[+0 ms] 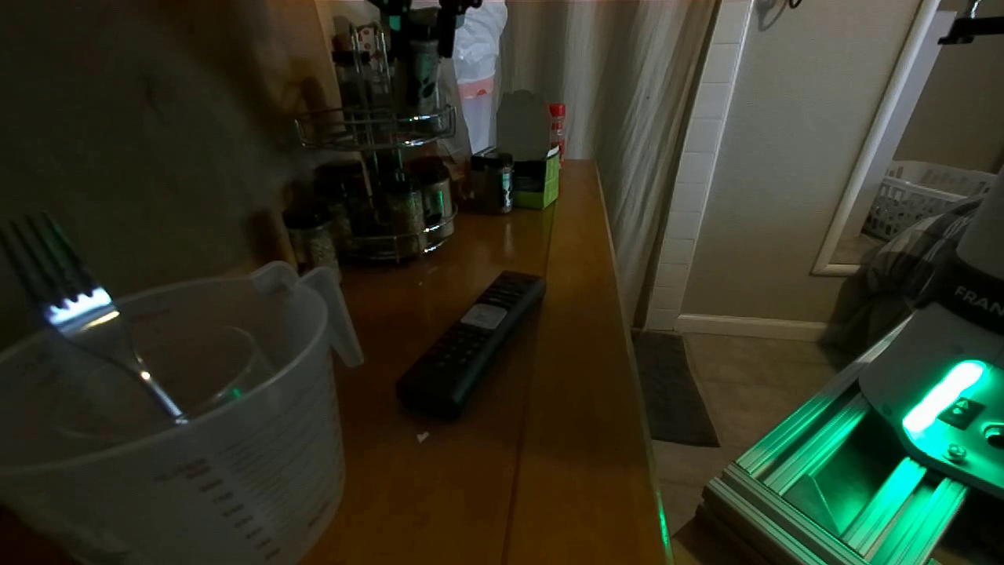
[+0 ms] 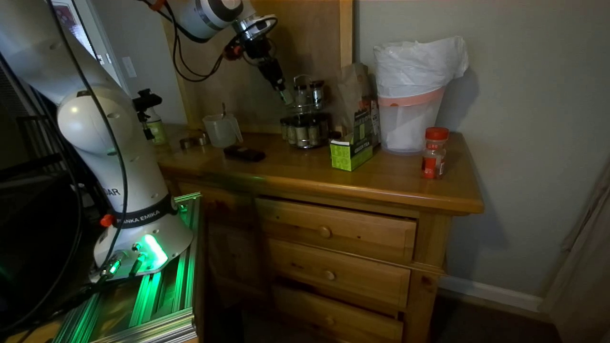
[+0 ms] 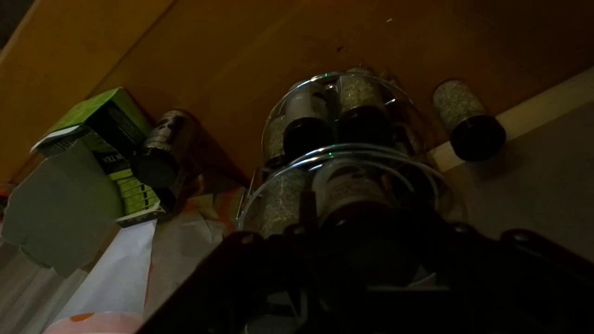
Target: Put the spice bottle on the top shelf on the rack
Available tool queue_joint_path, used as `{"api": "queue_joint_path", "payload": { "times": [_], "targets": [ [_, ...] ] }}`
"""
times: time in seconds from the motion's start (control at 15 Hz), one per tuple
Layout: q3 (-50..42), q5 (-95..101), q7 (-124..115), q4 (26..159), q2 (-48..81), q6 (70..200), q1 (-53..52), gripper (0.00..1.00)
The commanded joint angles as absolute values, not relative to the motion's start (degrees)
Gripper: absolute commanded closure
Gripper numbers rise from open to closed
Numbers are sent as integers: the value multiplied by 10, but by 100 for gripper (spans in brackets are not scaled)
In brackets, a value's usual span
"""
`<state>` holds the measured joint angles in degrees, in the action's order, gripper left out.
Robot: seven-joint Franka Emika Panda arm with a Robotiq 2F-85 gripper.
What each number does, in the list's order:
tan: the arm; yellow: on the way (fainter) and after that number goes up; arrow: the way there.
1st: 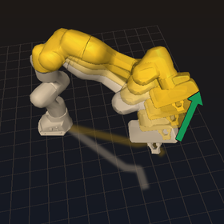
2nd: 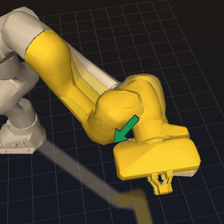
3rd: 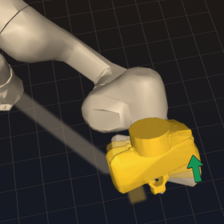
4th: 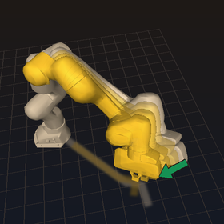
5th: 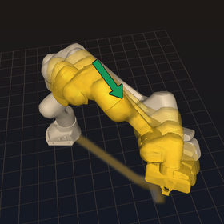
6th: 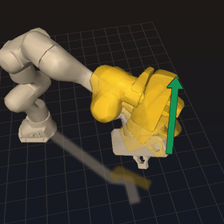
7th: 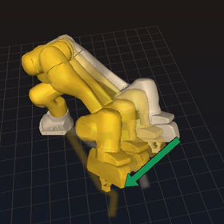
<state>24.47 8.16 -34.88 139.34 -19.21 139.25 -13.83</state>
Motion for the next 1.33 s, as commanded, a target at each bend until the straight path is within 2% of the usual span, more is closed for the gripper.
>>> {"api": "queue_joint_path", "payload": {
  "times": [0.0,0.2,0.27,0.33,0.53,0.67,1.27],
  "targets": [
    [236,54,-320,1378,-171,1385,-143,76],
    [234,49,-311,1371,-160,1380,-142,76],
    [234,52,-310,1368,-158,1377,-140,27],
    [234,54,-311,1366,-156,1376,-140,25],
    [236,58,-310,1358,-157,1362,-142,4],
    [238,52,-301,1351,-167,1342,-150,0],
    [262,59,-290,1306,-239,1163,-177,0]
  ]
}}
